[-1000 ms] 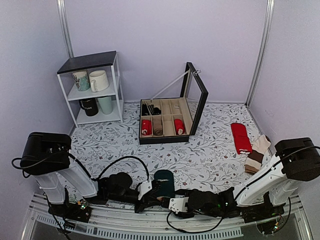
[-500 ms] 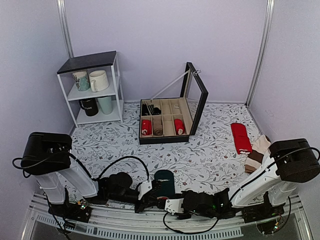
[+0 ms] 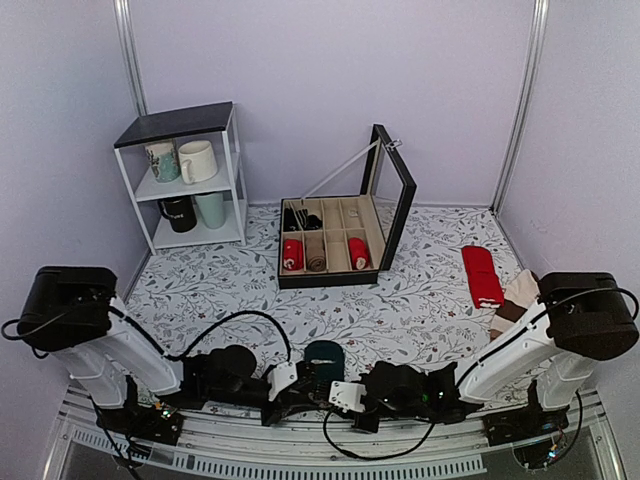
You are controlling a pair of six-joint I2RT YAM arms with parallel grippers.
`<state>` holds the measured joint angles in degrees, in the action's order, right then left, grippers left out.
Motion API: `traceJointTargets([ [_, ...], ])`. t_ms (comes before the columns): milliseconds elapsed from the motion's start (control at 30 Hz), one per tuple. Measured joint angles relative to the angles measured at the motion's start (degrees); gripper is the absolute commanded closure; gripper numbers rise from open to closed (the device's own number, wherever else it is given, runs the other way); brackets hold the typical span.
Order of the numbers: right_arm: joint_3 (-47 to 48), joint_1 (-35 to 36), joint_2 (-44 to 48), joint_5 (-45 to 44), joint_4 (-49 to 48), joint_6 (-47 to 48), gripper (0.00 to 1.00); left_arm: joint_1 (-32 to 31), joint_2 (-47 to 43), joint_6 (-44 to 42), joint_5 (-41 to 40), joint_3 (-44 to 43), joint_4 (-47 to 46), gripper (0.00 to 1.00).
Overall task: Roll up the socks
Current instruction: Roll the sock at the center of the board.
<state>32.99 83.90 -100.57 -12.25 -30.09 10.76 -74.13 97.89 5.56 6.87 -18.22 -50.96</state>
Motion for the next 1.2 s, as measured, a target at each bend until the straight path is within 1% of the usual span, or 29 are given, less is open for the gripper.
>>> traceJointTargets([
  [33, 0.00, -1.09, 0.00, 2.40, -0.46, -1.03, 0.78, -0.50, -1.88, -0.96, -0.98, 0.39, 1.33, 0.72],
  [200, 0.11, -6.12, -0.13, 15.52, -0.55, -5.86, 0.78, -2.73, -12.66, -6.80, -5.40, 0.59, 7.80, 0.72],
  [333, 3.06, -8.90, -1.55, 23.23, 2.23, -9.57, 0.79, -4.63, -18.01, -9.94, -7.37, 0.35, 10.93, 0.70],
  [433, 5.81, -9.88, -2.43, 27.56, 5.79, -11.28, 0.79, -5.14, -19.93, -10.73, -8.24, 0.85, 11.72, 0.69],
  [533, 8.48, -10.23, -3.04, 30.95, 10.03, -12.31, 0.79, -5.42, -19.74, -10.75, -9.44, 1.99, 11.98, 0.68],
  [700, 10.99, -11.08, -3.61, 35.98, 15.52, -12.74, 0.79, -7.06, -16.83, -10.49, -12.52, 2.25, 12.59, 0.67],
  [933, 14.14, -13.38, -5.53, 40.96, 20.06, -13.60, 0.79, -10.82, -14.82, -9.11, -15.34, 2.25, 12.68, 0.66],
  [1200, 17.03, -14.36, -7.08, 43.95, 23.89, -14.40, 0.79, -12.44, -10.86, -8.13, -19.17, 2.05, 11.65, 0.66],
])
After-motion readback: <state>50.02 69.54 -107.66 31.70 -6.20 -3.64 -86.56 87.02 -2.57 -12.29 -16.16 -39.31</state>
